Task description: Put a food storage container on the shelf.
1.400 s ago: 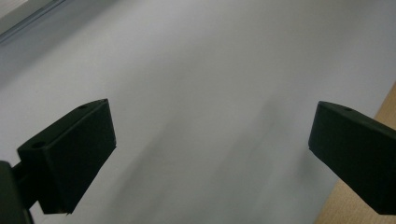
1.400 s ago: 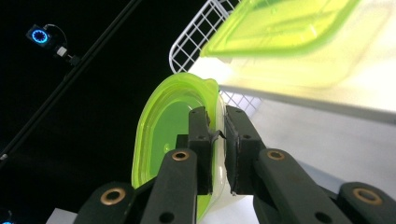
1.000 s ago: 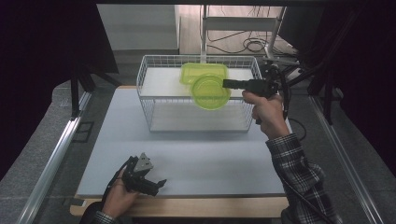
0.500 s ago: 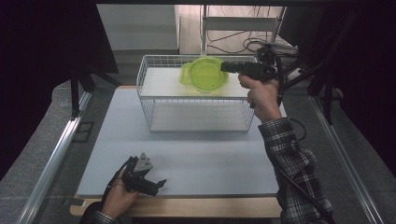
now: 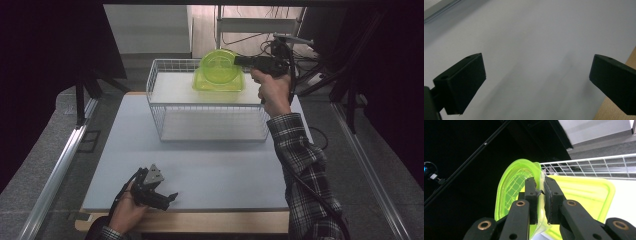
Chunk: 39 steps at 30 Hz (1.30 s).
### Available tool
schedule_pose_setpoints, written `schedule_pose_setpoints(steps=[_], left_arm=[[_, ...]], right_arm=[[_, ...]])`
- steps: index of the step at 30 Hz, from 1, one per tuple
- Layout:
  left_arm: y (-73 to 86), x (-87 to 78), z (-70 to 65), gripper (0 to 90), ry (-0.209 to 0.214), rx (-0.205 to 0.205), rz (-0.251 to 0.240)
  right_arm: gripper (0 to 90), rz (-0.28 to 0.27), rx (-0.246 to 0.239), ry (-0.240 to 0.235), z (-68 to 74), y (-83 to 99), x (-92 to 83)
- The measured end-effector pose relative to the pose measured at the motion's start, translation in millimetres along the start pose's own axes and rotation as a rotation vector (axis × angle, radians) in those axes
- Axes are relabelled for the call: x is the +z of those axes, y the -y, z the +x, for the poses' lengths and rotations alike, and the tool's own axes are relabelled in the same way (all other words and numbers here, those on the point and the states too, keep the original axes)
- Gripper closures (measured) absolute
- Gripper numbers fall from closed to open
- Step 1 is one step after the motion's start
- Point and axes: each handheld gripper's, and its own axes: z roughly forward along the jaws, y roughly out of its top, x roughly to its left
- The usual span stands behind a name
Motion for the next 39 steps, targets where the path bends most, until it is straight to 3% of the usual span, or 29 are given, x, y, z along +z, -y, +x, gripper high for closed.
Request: schedule_pose_setpoints(steps=[14,17,29,32,36,39], left_arm=[[0.4,0.1,-0.2,0.6,0.0,0.006,0.006],[0.4,0.7,-0.6,0.6,-0.001,0.008,0.01],[0.6,1.4,-1.0,0.7,-0.002,0.016,0.021],[0.7,1.8,-1.4,0.8,-0.002,0.019,0.025],[0.7,2.1,-1.7,0.9,-0.004,0.022,0.026],[0.7,1.7,-1.4,0.9,-0.004,0.02,0.024]], right_arm=[[81.3,-0.01,0.027,0.047,-9.3,-3.2,14.9],[80.4,-0.01,0.012,0.066,-8.4,-3.7,15.7],[74.1,0.006,-0.111,0.253,2.8,-6.7,25.6],[70.7,0.011,-0.119,0.276,1.7,-6.1,28.2],[68.8,0.004,-0.107,0.264,-0.8,-5.1,29.6],[62.7,0.005,-0.116,0.263,-0.8,-5.6,28.8]])
